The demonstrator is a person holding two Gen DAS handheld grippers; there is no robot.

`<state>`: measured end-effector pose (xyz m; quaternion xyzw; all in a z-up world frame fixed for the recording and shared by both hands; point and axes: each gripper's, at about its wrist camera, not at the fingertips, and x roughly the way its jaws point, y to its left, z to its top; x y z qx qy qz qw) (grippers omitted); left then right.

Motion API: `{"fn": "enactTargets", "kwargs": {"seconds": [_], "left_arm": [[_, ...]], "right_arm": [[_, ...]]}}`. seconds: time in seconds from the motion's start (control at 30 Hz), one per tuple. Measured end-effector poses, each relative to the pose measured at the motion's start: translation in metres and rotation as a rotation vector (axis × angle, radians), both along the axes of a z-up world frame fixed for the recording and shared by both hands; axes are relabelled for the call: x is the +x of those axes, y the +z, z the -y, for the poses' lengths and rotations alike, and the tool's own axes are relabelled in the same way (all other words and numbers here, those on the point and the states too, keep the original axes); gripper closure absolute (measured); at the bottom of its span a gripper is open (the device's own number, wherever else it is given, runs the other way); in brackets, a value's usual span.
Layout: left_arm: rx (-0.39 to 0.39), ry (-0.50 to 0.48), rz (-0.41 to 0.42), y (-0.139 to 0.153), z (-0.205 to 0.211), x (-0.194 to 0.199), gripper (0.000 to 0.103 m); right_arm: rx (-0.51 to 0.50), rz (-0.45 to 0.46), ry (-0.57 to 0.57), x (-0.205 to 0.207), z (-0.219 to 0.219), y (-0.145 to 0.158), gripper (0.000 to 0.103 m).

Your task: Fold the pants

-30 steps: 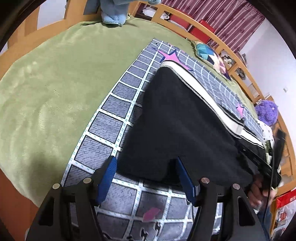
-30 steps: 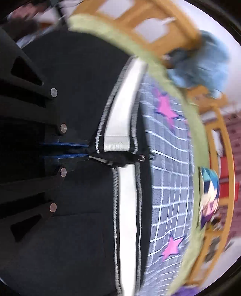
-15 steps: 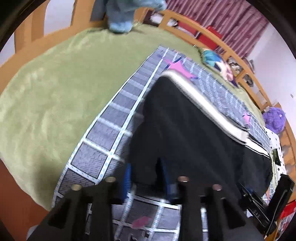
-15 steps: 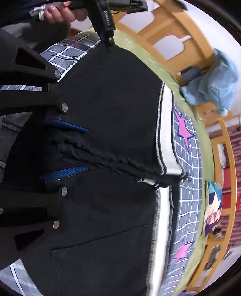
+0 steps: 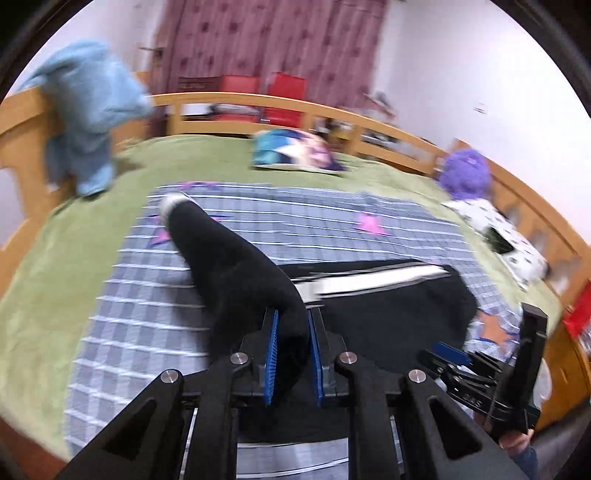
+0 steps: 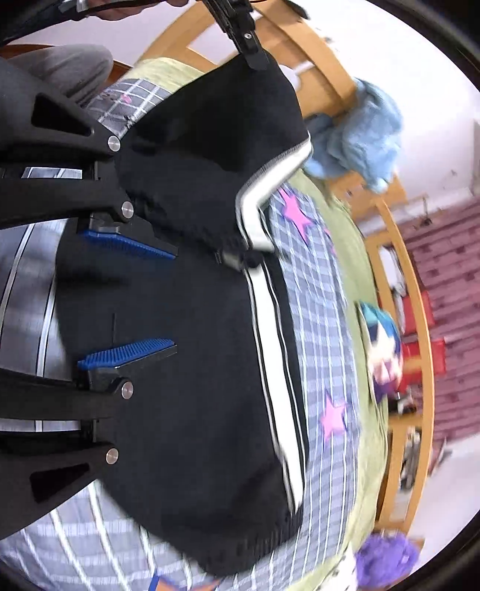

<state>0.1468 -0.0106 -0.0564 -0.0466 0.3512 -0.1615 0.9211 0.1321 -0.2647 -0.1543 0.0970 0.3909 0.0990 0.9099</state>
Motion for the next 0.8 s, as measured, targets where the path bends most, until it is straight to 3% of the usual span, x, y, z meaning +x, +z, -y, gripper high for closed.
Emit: {"fn": "enactTargets", "kwargs": {"seconds": [0.07,0.2,0.33,0.43,0.53,0.57,0.67,0.8], "left_arm": [[-0.027,-0.063,-0.016,-0.005,0.029,0.003,0.09],[-0.088,-0.172,-0.124,-0.036,0.078,0.012,0.092],[-0.066,-0.205,-0.258,-0.084,0.105,0.016,0.092],[-0.08,-0.23,-0.284,-0.088,0.098,0.006,0.092],[-0.079,-0.25,-0.3,-0.077,0.086,-0.008,0.073],[-0.062,-0.232,-0.282,-0.074,0.079,-0.014,0.068],[-0.005,-0.162,-0.217,-0.064,0.052,-0.035,0.067],[-0.051,-0.065,-0.227,-0.059,-0.005,-0.055,0.066]], "right_arm": [[0.008,0.003,-0.046,-0.008,0.031,0.004,0.059],[0.01,-0.02,-0.104,-0.022,0.074,0.001,0.058],[0.026,-0.034,-0.13,-0.03,0.093,-0.005,0.058],[0.05,-0.048,-0.115,-0.029,0.089,-0.011,0.058],[0.084,-0.043,-0.079,-0.019,0.076,-0.011,0.055],[0.103,-0.038,-0.061,-0.015,0.07,-0.01,0.053],[0.178,-0.023,-0.013,0.001,0.049,-0.007,0.048],[0.278,-0.048,0.042,0.023,0.017,-0.01,0.045]]}}
